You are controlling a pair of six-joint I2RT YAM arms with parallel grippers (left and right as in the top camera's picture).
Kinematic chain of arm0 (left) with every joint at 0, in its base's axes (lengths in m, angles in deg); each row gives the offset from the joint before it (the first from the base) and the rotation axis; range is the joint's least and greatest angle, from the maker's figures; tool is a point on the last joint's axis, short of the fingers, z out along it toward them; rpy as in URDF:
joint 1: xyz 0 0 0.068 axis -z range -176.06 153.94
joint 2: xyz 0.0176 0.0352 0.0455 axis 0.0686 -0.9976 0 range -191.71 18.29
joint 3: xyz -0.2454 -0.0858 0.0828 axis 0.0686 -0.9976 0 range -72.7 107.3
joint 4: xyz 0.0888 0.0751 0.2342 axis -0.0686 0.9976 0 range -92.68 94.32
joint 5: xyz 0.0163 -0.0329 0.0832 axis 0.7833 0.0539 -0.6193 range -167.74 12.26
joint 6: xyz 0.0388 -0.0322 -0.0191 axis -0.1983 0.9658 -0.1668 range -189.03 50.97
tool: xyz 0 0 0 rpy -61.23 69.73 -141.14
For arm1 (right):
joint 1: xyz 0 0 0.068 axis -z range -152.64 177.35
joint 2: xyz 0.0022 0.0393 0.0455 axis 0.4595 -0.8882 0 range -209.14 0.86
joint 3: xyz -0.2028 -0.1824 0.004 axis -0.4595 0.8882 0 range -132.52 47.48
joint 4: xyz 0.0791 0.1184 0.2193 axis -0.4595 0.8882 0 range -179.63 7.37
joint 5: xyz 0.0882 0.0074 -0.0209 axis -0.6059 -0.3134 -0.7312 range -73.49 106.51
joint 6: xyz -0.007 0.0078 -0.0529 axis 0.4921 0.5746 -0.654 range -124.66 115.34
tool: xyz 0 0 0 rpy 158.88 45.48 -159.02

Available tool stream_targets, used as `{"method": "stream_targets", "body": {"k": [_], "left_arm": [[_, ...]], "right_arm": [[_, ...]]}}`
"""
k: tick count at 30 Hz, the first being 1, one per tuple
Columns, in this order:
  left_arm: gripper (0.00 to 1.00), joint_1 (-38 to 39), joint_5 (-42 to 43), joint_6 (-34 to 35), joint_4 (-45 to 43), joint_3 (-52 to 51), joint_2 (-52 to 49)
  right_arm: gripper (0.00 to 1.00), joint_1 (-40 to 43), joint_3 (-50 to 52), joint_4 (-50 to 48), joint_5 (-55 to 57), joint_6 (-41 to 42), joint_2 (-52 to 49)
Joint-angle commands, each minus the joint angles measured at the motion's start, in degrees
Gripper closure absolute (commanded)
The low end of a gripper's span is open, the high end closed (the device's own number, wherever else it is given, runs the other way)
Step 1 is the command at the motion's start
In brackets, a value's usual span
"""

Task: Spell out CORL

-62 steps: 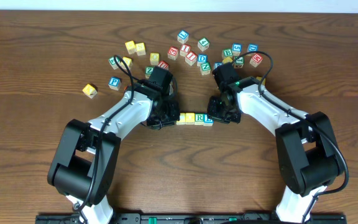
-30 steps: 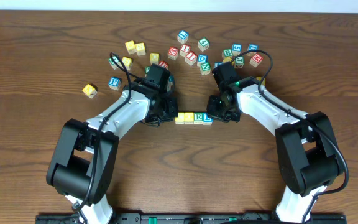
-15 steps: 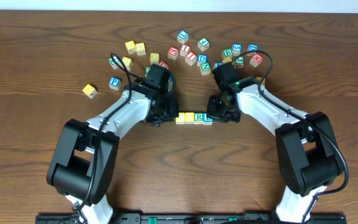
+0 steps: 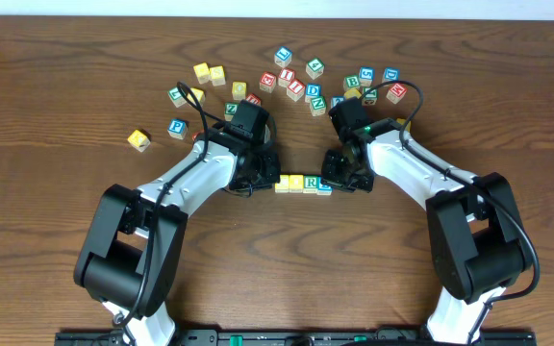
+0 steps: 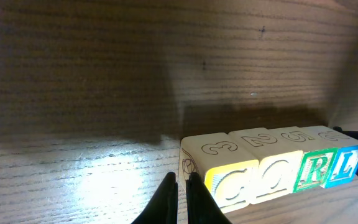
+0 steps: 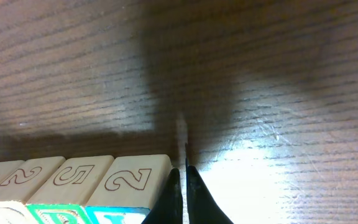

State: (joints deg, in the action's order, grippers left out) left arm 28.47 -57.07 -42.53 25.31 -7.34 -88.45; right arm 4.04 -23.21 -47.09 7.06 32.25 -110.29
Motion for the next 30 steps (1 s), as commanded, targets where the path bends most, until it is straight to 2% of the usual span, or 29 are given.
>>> {"method": "stream_targets", "body": {"k": [1,26,30], "left_arm": [[0.92,0.50,0.72,-1.18,-0.24,-0.26,-0.70],[0.92,0.50,-0.81,-1.20,1.27,-0.26,-0.68],[0.92,-0.48,-2.14,-1.14,1.46,-0.13,-0.61]], "right_arm": [[0.99,-0.37,0.35,0.24,-1.66,1.27,0.42],[0.98,-0.31,0.33,-0.31,0.52,-0.94,0.42],[0.93,-0.15,0.33,1.40,3.02,-0.96,0.42]]}}
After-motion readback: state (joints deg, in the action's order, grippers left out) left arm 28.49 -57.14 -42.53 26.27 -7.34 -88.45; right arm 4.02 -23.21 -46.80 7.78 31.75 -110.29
